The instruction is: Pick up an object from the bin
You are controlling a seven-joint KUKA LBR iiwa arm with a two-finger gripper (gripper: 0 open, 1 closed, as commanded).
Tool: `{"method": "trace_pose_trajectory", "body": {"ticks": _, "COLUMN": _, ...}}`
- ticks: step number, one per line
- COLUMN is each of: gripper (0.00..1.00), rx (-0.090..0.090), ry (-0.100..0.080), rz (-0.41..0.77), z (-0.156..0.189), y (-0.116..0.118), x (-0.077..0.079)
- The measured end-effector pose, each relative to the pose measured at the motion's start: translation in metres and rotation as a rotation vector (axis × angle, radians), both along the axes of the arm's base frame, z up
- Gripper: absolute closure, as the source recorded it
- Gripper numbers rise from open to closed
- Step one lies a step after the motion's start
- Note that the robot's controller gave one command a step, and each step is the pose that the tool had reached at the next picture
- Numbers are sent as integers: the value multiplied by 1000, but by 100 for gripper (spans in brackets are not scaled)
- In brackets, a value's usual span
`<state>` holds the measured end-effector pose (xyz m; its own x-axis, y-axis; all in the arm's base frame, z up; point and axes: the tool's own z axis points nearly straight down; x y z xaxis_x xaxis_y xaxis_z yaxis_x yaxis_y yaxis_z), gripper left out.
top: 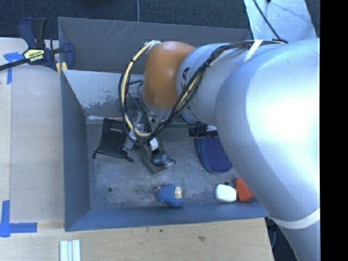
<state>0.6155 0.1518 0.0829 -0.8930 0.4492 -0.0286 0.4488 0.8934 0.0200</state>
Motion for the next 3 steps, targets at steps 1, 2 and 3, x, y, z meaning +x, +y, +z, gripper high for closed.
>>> {"method": "trace_pose_trajectory", "body": {"ticks": 1, "gripper": 0, "rx": 3, "ry": 21, "rz": -219, "z": -10, "y": 17, "x": -19}}
{"method": "trace_pose_trajectory", "body": {"ticks": 2, "gripper": 100, "rx": 5, "ry": 19, "rz": -217, "z": -10, "y": 18, "x": -19}}
{"method": "trace_pose_trajectory", "body": {"ticks": 3, "gripper": 100, "rx": 2, "ry": 23, "rz": -172, "z": 121, "y": 43, "x": 15}}
